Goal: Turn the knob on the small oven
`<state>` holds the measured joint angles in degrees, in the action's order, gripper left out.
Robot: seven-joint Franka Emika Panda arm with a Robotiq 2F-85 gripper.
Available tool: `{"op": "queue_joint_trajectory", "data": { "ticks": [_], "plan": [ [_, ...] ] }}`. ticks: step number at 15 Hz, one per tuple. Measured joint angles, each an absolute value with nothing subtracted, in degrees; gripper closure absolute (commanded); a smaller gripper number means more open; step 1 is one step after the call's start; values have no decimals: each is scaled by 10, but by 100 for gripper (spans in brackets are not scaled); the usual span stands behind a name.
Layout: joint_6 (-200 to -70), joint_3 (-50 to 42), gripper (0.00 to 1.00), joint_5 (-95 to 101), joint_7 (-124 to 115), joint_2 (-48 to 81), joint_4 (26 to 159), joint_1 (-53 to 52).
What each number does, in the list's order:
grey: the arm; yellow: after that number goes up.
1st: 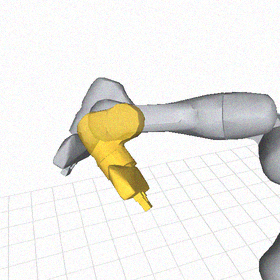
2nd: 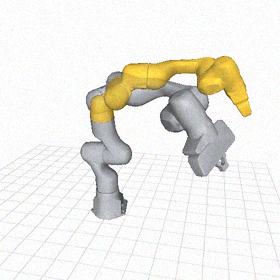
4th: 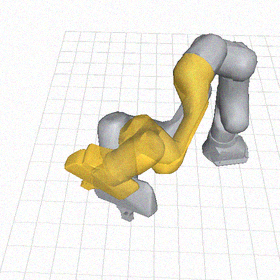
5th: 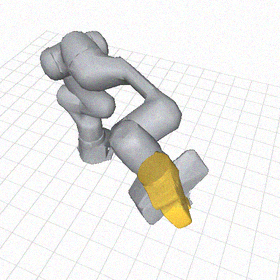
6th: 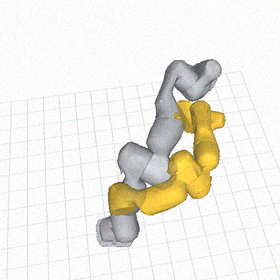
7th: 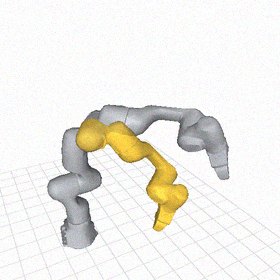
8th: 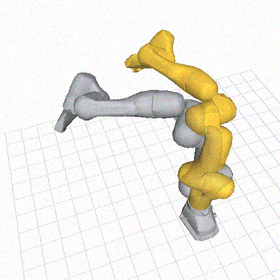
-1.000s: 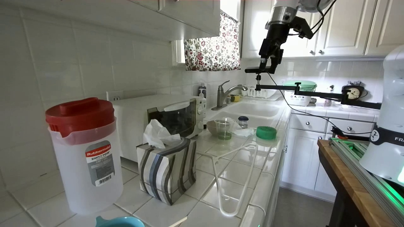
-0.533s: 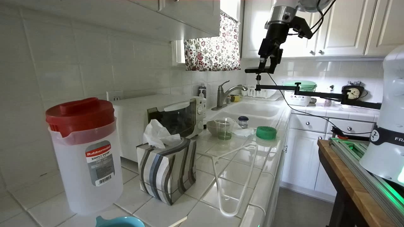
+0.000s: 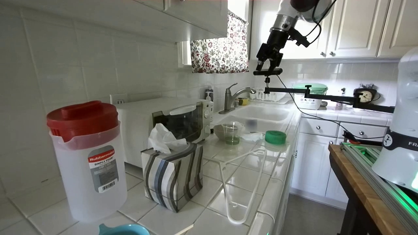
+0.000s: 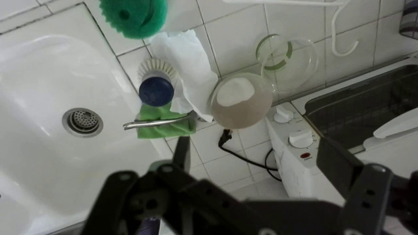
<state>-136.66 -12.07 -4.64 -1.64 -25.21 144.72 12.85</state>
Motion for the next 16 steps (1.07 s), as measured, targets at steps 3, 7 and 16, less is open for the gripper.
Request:
{"op": "queue_joint_trajectory", "data": {
  "ticks": [3, 7, 16],
  "plan": [
    [-1382, -123, 0, -46, -2, -213, 1424, 127],
    [-1408, -122, 0, -23, 30, -165, 1403, 122],
    [-1472, -109, 0, -4, 63, -69, 1337, 103]
  ]
}}
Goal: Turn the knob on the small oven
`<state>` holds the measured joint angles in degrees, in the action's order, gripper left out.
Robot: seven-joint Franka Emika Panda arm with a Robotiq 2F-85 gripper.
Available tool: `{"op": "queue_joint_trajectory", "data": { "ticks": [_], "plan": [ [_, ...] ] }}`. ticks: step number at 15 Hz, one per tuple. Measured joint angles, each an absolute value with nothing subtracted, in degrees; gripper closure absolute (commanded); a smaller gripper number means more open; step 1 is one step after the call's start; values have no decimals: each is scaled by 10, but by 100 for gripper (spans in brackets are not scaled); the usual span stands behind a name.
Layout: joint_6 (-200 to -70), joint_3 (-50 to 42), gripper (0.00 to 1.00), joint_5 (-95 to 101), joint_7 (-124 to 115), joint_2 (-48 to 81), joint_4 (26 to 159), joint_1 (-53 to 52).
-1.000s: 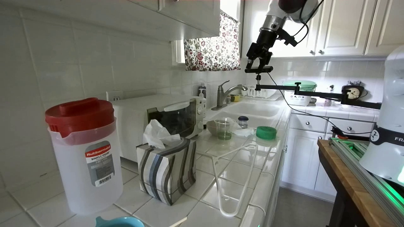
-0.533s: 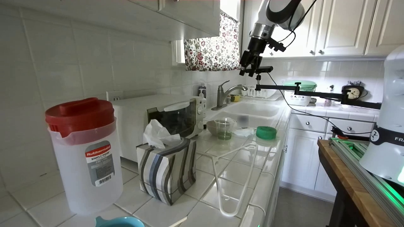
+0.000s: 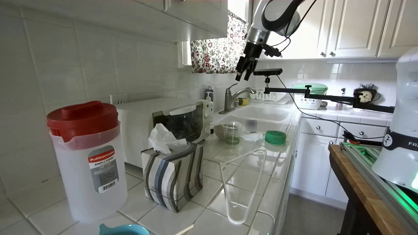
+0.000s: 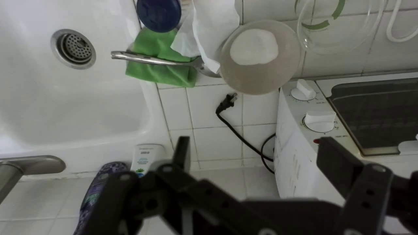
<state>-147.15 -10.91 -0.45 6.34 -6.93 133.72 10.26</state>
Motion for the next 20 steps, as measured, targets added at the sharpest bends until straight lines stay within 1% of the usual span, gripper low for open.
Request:
{"op": "queue_joint_trajectory", "data": {
  "ticks": [10, 17, 20],
  "plan": [
    [-1473, -110, 0, -7, 65, -71, 1337, 102],
    [-1549, -101, 0, -7, 101, -54, 1333, 80],
    [-1554, -100, 0, -7, 127, -36, 1330, 74]
  ]
}}
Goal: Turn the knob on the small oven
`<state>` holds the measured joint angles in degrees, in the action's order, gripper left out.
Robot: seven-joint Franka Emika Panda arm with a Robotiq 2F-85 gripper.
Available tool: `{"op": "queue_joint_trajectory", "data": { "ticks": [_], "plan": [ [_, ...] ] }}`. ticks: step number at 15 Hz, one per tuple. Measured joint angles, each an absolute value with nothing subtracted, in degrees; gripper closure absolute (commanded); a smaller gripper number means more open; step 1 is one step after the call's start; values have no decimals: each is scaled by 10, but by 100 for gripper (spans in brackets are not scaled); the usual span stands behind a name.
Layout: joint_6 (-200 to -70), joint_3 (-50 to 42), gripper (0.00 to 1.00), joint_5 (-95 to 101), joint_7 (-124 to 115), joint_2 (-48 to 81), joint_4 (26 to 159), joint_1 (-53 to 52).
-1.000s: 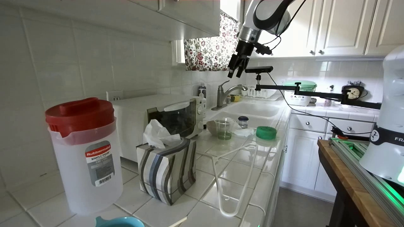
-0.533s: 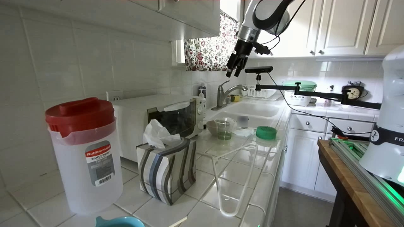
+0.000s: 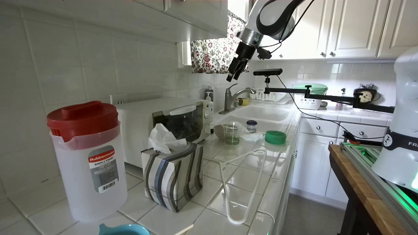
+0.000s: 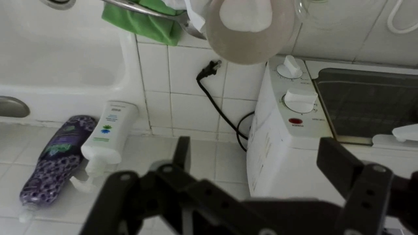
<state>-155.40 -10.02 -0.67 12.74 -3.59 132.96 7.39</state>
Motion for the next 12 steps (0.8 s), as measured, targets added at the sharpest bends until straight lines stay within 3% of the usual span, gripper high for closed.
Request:
{"op": "queue_joint_trajectory", "data": {
  "ticks": [12],
  "plan": [
    [-1497, -102, 0, 224, 114, 69, 1214, 77]
  ]
}}
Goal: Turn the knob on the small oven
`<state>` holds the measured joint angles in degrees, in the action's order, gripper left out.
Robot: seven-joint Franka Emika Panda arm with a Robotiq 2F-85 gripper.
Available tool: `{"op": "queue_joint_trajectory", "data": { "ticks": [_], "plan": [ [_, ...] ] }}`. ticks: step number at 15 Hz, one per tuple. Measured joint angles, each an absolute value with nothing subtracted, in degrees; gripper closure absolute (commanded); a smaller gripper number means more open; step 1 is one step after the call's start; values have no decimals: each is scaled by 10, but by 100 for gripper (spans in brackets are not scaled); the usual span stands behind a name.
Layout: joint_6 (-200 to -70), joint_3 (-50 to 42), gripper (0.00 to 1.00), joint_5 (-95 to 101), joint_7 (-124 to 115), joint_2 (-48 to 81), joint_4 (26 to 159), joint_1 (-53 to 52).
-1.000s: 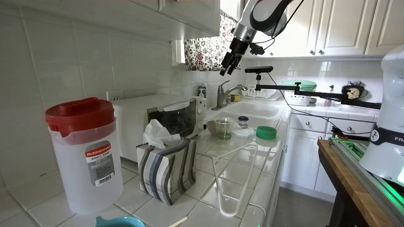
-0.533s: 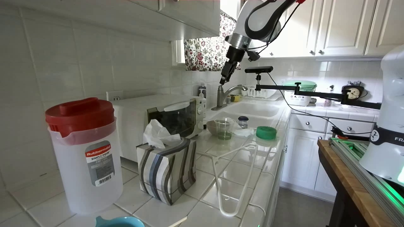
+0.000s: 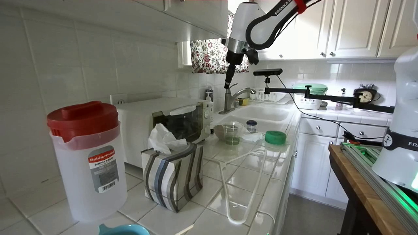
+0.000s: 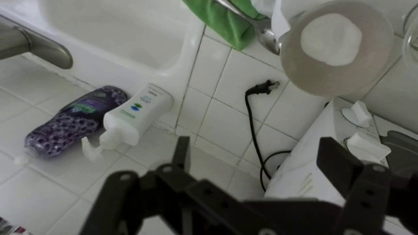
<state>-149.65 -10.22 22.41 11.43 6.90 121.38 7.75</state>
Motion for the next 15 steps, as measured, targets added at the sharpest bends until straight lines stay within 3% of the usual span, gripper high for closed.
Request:
{"op": "queue_joint_trajectory", "data": {
  "ticks": [15],
  "plan": [
    [-1495, -93, 0, 304, 70, 122, 1177, 33]
  ]
}}
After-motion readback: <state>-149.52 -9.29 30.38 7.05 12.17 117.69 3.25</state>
